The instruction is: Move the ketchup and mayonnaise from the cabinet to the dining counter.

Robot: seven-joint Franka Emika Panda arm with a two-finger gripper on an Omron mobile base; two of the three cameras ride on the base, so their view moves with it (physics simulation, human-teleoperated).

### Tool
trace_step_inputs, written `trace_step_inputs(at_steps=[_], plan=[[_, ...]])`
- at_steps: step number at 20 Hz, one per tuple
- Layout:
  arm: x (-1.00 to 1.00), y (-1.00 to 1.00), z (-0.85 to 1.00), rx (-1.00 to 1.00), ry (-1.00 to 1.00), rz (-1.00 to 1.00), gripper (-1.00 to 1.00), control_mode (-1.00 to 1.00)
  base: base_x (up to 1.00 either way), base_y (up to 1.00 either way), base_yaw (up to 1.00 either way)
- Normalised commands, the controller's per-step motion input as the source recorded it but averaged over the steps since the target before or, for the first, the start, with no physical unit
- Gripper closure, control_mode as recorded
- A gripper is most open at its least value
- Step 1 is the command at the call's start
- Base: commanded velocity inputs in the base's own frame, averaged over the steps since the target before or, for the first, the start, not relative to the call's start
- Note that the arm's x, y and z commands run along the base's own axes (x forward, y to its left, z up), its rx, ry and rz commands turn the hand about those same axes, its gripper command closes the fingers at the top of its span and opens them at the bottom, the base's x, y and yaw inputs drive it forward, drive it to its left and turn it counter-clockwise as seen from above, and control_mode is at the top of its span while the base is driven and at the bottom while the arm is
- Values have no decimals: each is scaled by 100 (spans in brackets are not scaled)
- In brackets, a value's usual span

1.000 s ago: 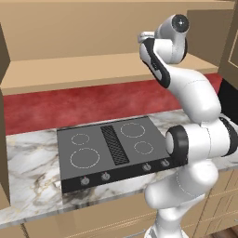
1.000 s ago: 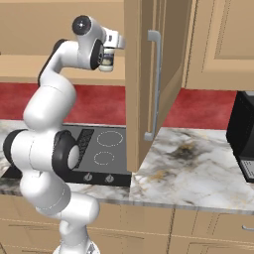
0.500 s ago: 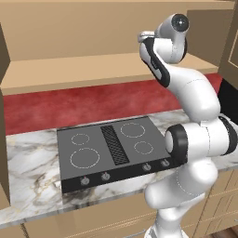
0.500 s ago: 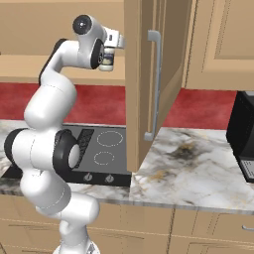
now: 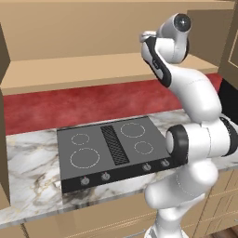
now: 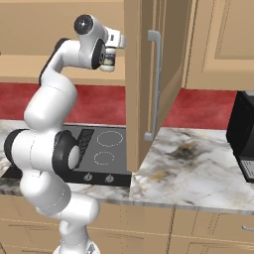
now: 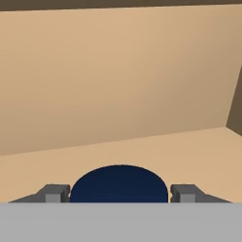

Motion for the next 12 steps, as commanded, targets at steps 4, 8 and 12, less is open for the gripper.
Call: trace_step_inputs(at_steps=[4,8,12], plan=[[-47,0,-2,0,0,0,100,-100,0,0,0],[-69,5,0,0,-7,0,100,-100,0,0,0],[-81,19,-2,0,-14,-1,100,-100,0,0,0]])
